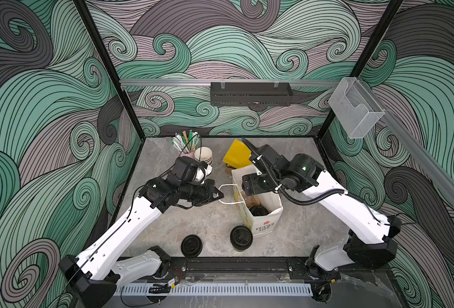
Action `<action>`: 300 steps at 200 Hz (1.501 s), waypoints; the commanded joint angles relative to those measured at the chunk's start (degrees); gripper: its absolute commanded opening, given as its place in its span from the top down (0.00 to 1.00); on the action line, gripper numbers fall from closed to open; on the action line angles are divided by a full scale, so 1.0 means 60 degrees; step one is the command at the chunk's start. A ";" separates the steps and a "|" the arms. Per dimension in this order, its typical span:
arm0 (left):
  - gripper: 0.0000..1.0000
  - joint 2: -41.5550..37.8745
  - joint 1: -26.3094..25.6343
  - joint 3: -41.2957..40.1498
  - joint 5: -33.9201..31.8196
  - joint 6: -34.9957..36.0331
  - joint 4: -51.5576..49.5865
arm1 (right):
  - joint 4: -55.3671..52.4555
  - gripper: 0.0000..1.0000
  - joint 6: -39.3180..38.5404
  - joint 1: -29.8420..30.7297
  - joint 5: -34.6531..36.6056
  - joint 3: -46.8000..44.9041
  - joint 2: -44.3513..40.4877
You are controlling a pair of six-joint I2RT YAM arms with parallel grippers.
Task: Pack a coffee takeout order
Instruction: Move the takeout bag to the center of the table.
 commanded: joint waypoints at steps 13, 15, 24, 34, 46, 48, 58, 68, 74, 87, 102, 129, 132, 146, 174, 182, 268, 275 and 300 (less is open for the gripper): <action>0.97 0.0139 0.0019 0.0516 -0.0067 0.0183 -0.0080 | 0.0008 0.17 -0.0302 0.0074 -0.0189 0.0792 -0.0883; 0.96 0.0138 0.0015 0.0524 -0.0067 0.0186 -0.0072 | 0.0025 0.17 -0.0313 0.0067 -0.0267 0.0807 -0.0952; 0.90 0.0138 0.0019 0.0519 -0.0089 0.0198 -0.0051 | 0.0040 0.18 -0.0365 0.0074 -0.0513 0.0799 -0.1241; 0.83 0.0138 0.0018 0.0547 -0.0097 0.0213 -0.0022 | 0.0042 0.19 -0.0361 0.0074 -0.0700 0.0669 -0.1616; 0.76 0.0128 0.0018 0.0596 -0.0101 0.0214 0.0047 | 0.0049 0.19 -0.0254 0.0074 -0.0887 0.0335 -0.2190; 0.74 0.0124 0.0018 0.0595 -0.0101 0.0216 0.0066 | 0.0043 0.19 -0.0231 0.0074 -0.0921 0.0271 -0.2286; 0.68 0.0109 0.0019 0.0654 -0.0111 0.0229 0.0185 | 0.0008 0.19 -0.0101 0.0074 -0.0962 -0.0076 -0.2780; 0.63 0.0108 0.0019 0.0727 -0.0125 0.0271 0.0225 | 0.0020 0.20 0.0138 0.0074 -0.0878 -0.0487 -0.3296; 0.61 0.0110 0.0018 0.0776 -0.0137 0.0323 0.0219 | 0.0017 0.20 0.0301 0.0074 -0.0742 -0.0724 -0.3622; 0.54 0.0101 0.0018 0.0929 -0.0189 0.0455 0.0162 | -0.0012 0.21 0.0703 0.0074 -0.0296 -0.1263 -0.4275; 0.48 0.0052 0.0011 0.1114 -0.0375 0.0612 0.0028 | -0.0567 0.25 0.1492 0.0060 0.0766 -0.1883 -0.4906; 0.41 -0.0059 0.0029 0.1881 -0.1246 0.1015 -0.0583 | -0.1476 0.28 0.2143 0.0016 0.1030 -0.2648 -0.5055; 0.40 -0.0054 0.0031 0.2005 -0.1416 0.1074 -0.0697 | -0.1554 0.28 0.2151 0.0003 0.0935 -0.2664 -0.4963; 0.38 0.0043 0.0032 0.2797 -0.2379 0.1301 -0.1479 | -0.1952 0.29 0.2103 0.0001 0.0516 -0.2606 -0.4365; 0.35 0.0411 0.0047 0.4307 -0.4364 0.1655 -0.3197 | -0.2345 0.30 0.1765 -0.0013 0.0474 -0.2285 -0.3265; 0.35 0.0473 0.0046 0.4527 -0.4801 0.1721 -0.3542 | -0.2343 0.32 0.1635 -0.0049 0.0571 -0.2152 -0.3006; 0.36 0.0145 0.0048 0.3745 -0.4840 0.1462 -0.3126 | -0.2296 0.56 0.0611 -0.0656 0.0781 -0.1800 -0.1614; 0.35 0.0153 0.0048 0.3678 -0.4768 0.1469 -0.3054 | -0.2281 0.58 0.0592 -0.0687 0.0781 -0.1838 -0.1615; 0.35 0.0109 0.0048 0.3433 -0.4566 0.1447 -0.2827 | -0.2148 0.67 0.0520 -0.0776 0.0666 -0.1971 -0.1613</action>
